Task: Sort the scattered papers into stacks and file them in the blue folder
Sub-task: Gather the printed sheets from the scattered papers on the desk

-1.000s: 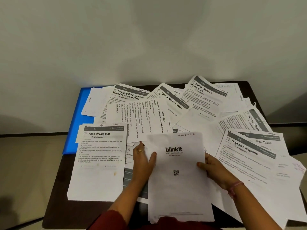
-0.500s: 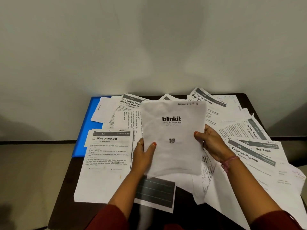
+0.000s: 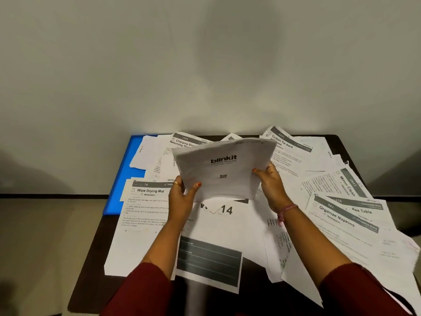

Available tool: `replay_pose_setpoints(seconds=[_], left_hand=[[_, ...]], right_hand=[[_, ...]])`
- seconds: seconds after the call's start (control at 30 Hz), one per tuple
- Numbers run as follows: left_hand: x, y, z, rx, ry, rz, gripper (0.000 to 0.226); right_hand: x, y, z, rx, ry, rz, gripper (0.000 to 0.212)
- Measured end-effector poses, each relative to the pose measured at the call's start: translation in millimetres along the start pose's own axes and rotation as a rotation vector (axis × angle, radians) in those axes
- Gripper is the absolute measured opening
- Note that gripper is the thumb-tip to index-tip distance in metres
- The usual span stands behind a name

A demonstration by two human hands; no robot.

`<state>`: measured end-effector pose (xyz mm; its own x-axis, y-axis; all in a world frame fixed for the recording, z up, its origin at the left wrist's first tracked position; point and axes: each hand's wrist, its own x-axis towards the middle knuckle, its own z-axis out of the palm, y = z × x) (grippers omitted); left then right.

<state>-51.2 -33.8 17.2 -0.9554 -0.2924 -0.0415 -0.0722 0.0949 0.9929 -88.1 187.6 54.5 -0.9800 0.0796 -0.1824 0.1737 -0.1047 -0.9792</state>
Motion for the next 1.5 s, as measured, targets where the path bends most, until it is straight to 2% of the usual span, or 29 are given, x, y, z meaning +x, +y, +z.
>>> replay_pose_setpoints(seconds=[0.2, 0.47, 0.63, 0.9, 1.1, 1.2, 1.33, 1.5], left_hand=[[-2, -16, 2, -0.021, -0.072, -0.045, 0.029], [3, -18, 5, -0.012, -0.092, -0.053, 0.040], [3, -25, 4, 0.020, -0.070, -0.068, 0.033], [1, -38, 12, 0.125, -0.045, -0.164, 0.058], [12, -18, 2, 0.009, 0.001, -0.136, 0.050], [26, 6, -19, -0.016, 0.056, -0.121, 0.037], [43, 21, -69, -0.062, 0.045, -0.189, 0.024], [57, 1, -133, -0.065, 0.047, -0.377, 0.017]], right_hand=[[2, 31, 2, -0.168, -0.031, 0.070, 0.036], [17, 30, -1, -0.217, -0.059, 0.047, 0.039], [18, 37, -4, -0.211, -0.056, 0.048, 0.037], [15, 49, -2, -0.326, -0.082, 0.017, 0.040], [27, 34, 17, -0.407, 0.000, -0.032, 0.031], [32, 17, 35, -0.368, -0.050, -0.026, 0.030], [32, 10, 75, -0.255, -0.135, 0.090, 0.029], [30, 28, 137, -0.161, -0.202, 0.274, 0.032]])
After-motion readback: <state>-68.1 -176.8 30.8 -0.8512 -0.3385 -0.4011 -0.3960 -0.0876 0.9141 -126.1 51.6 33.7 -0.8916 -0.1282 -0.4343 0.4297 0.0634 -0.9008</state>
